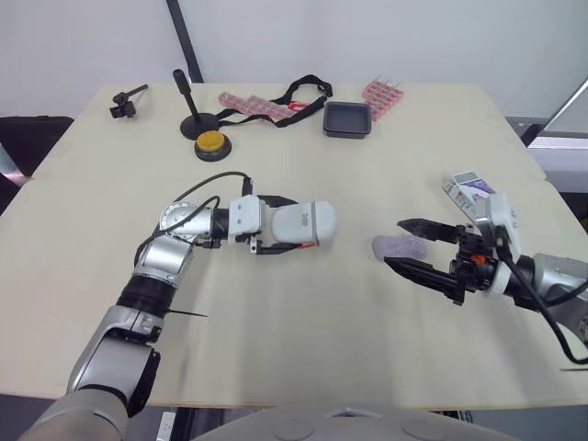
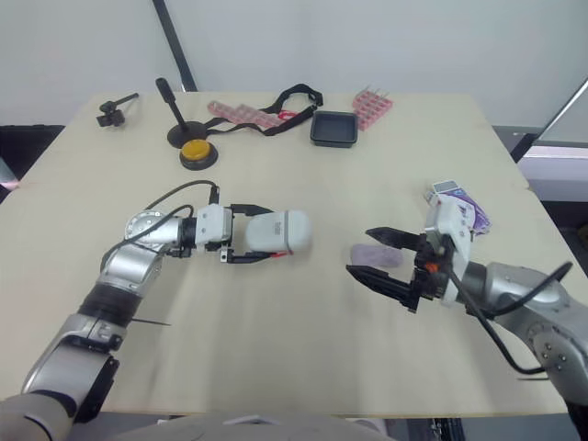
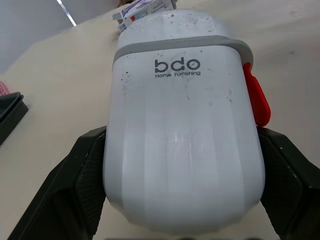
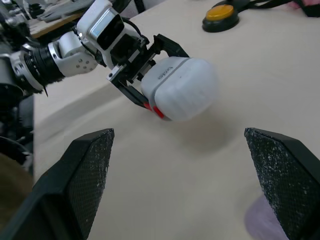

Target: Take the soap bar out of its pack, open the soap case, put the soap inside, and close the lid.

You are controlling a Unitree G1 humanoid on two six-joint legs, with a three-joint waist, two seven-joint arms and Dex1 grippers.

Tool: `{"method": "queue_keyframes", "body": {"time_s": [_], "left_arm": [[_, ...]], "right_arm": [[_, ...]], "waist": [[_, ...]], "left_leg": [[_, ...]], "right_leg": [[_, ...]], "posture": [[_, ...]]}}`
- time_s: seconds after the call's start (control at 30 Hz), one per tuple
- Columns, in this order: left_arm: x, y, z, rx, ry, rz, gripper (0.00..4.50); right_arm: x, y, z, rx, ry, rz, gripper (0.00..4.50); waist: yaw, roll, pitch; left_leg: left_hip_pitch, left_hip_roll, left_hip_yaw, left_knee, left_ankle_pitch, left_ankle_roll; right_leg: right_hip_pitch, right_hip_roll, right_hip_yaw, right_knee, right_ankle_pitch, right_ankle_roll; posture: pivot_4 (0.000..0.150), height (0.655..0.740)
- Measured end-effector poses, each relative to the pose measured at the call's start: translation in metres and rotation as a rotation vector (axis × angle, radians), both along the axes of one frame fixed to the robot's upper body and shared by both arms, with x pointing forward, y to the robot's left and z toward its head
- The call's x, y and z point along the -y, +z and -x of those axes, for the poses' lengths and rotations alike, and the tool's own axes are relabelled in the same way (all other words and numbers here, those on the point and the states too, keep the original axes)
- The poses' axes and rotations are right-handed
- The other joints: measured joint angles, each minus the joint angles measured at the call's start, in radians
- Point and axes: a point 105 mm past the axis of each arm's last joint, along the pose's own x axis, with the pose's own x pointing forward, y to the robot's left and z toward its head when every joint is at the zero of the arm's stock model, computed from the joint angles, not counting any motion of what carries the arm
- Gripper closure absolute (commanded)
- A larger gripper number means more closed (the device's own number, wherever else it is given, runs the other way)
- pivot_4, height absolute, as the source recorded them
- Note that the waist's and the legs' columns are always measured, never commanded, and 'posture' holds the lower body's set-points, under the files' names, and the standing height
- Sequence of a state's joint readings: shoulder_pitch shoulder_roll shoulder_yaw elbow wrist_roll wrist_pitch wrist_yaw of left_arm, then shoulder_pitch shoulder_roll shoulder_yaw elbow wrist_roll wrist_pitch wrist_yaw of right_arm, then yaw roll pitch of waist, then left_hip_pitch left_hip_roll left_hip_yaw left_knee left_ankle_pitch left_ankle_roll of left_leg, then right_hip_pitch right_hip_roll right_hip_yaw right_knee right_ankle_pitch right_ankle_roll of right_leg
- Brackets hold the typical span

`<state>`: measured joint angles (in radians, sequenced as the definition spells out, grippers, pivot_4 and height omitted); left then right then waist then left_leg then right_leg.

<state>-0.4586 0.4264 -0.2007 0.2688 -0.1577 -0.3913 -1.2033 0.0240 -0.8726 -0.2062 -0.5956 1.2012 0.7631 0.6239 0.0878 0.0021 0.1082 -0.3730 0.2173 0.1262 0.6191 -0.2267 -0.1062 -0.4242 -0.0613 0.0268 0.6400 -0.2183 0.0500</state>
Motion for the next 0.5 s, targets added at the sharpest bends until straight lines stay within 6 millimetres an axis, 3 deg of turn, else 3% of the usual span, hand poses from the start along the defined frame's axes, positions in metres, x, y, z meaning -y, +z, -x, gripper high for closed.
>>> {"method": "queue_keyframes", "body": {"time_s": [0.2,0.5], "left_arm": [[0.007,0.013,0.016,0.153,-0.016,0.059,0.80],[0.012,0.022,0.025,0.235,-0.040,0.078,0.80]], "right_arm": [[-0.019,0.003,-0.004,-0.287,0.004,-0.053,0.00],[-0.036,-0.001,-0.021,-0.430,0.003,-0.050,0.00]], "waist": [[0.009,0.000,0.000],[0.003,0.000,0.000]], "left_leg": [[0.000,0.000,0.000,-0.005,0.004,-0.007],[0.000,0.000,-0.001,-0.006,0.005,-0.009]], "right_leg": [[0.001,0.001,-0.001,-0.004,0.001,0.001],[0.001,0.001,-0.002,-0.004,0.001,0.002]], "posture": [[0.150,0.7291],[0.150,0.7291]]}}
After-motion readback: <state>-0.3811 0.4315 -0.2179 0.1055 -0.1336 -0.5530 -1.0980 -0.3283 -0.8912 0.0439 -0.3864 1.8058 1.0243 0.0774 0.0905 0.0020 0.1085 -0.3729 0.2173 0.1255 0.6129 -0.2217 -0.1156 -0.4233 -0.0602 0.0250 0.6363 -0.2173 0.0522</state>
